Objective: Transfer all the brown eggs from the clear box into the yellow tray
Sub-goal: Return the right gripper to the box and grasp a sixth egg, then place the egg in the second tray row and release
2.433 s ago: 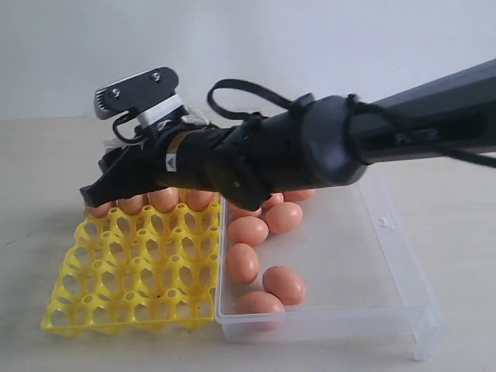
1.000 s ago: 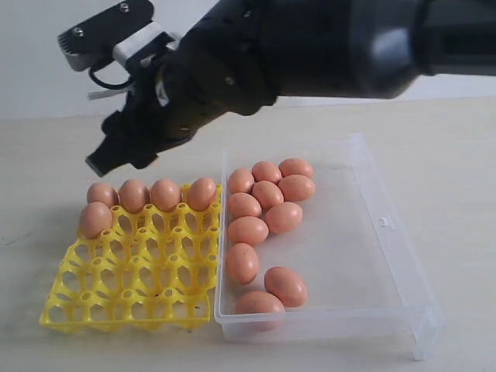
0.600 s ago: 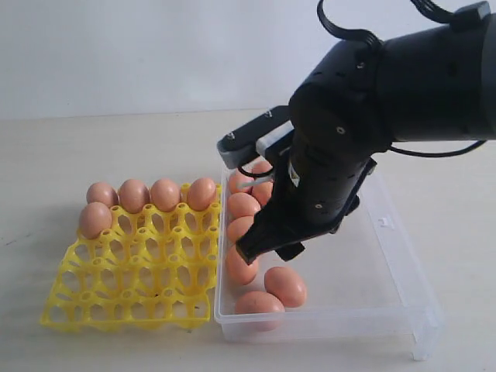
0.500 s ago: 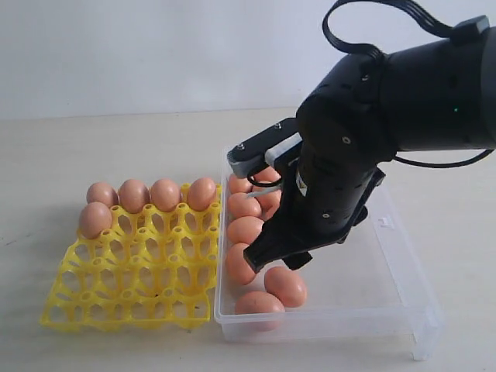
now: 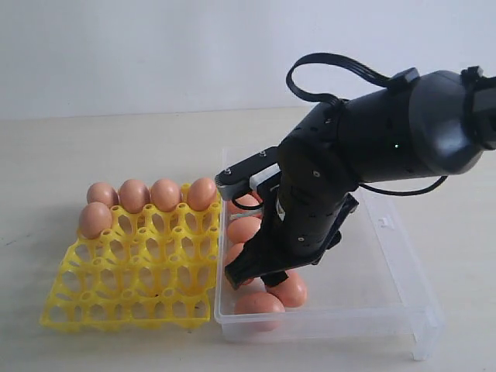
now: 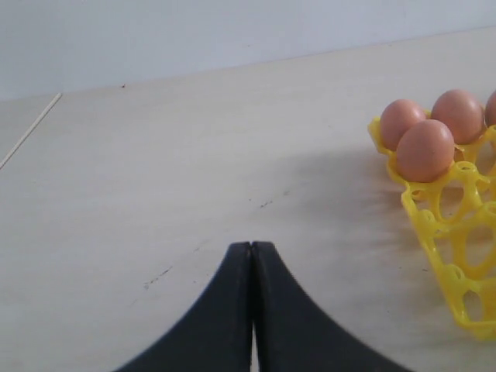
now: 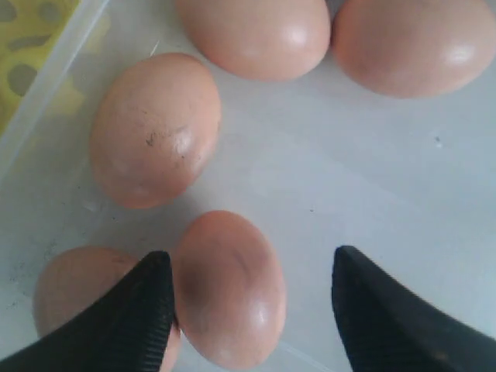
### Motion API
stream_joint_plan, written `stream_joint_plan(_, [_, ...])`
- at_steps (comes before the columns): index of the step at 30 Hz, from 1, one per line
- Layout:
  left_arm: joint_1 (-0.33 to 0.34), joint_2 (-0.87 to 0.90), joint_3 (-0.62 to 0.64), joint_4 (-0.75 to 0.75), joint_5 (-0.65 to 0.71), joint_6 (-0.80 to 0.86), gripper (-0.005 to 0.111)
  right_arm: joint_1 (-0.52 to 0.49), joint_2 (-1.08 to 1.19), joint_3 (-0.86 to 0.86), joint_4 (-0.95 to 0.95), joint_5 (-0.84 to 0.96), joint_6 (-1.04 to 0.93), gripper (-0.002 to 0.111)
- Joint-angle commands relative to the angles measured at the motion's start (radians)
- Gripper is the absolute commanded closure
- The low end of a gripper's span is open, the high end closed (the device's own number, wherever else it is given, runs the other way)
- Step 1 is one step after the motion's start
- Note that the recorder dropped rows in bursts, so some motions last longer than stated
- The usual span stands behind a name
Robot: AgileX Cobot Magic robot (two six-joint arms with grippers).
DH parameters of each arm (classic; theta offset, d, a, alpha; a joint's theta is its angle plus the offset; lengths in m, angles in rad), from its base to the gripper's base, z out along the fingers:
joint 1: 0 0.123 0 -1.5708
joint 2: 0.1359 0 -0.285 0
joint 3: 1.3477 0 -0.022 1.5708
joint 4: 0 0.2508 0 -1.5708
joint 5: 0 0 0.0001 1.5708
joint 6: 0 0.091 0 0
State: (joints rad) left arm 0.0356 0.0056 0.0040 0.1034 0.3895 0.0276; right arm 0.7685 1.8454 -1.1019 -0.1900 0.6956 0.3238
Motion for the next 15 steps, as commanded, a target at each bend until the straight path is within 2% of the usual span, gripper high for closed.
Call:
stream_joint_plan(1, [-0.006, -0.006, -0.004, -0.002, -0.009, -0.005, 0.107, 0.0, 0.03, 0.005, 0.011, -0.04, -0.008, 0.05])
stream_joint_plan(8, [-0.006, -0.006, -0.004, -0.002, -0.009, -0.005, 0.107, 0.0, 0.098, 0.005, 0.06, -0.076, -0.056, 0.051])
stream_joint_plan(10, [-0.006, -0.006, -0.004, -0.002, -0.009, -0.005, 0.107, 0.0, 0.111, 0.005, 0.06, -0.076, -0.075, 0.055])
stream_joint_plan(13, [-0.006, -0.006, -0.004, -0.002, -0.009, -0.005, 0.107, 0.0, 0.113, 0.005, 0.058, -0.058, -0.08, 0.079])
stream_joint_plan(15, [-0.006, -0.006, -0.004, -0.002, -0.009, -0.005, 0.107, 0.0, 0.102, 0.004, 0.052, -0.035, -0.08, 0.105])
